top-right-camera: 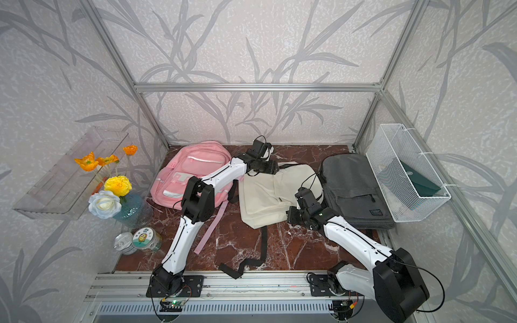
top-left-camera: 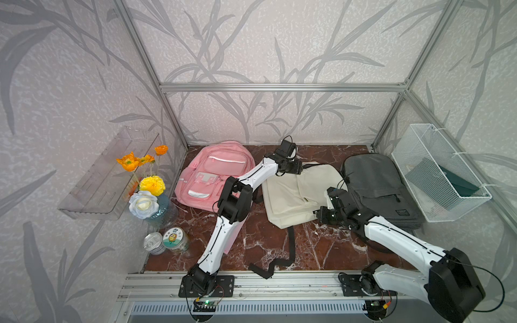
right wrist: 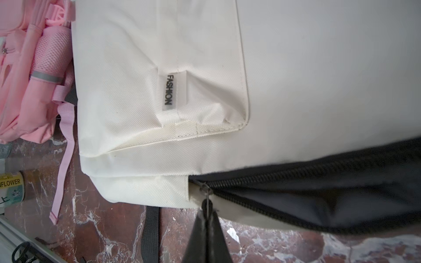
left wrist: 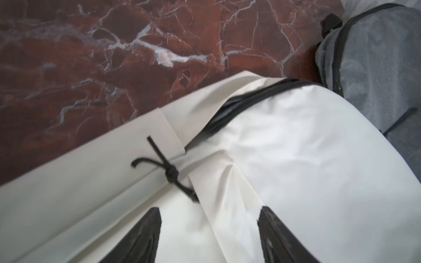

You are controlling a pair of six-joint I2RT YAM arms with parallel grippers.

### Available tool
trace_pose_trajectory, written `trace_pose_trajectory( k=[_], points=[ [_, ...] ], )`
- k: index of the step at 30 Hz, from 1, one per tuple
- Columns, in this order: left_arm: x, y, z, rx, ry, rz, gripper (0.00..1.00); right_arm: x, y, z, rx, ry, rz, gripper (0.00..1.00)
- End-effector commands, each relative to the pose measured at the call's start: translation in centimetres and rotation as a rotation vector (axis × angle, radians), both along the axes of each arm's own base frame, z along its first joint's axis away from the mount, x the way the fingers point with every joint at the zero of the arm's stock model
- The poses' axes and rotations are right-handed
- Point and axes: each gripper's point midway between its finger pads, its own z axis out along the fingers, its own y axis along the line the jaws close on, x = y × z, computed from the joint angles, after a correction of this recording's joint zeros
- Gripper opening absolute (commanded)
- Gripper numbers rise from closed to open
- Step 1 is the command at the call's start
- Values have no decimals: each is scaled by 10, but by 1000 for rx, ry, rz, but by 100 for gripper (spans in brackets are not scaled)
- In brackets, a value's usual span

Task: Zip up the backpack
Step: Adjust the backpack at the center of the board, then zip the zipper on the backpack.

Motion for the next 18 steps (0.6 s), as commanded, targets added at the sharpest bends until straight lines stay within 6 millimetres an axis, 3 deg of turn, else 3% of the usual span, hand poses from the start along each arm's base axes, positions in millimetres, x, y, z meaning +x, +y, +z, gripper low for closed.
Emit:
trace_pose_trajectory(
  k=[1,5,9,11,18],
  points=[
    [-45,15,44,-55,-52,5,71,21,14,17,62,-73,-24,0],
    [-111,22,47,-98,-80,-92,72,28,25,23,74,-83,10,0],
    [-165,0,40,-101,-155,-285,72,30,37,33,98,-116,41,0],
    [-175,-4,32,-90,-184,-333,70,29,41,39,109,-129,50,0],
    [-167,-10,6,0,-244,-381,66,18,43,57,115,-171,74,0]
  ],
)
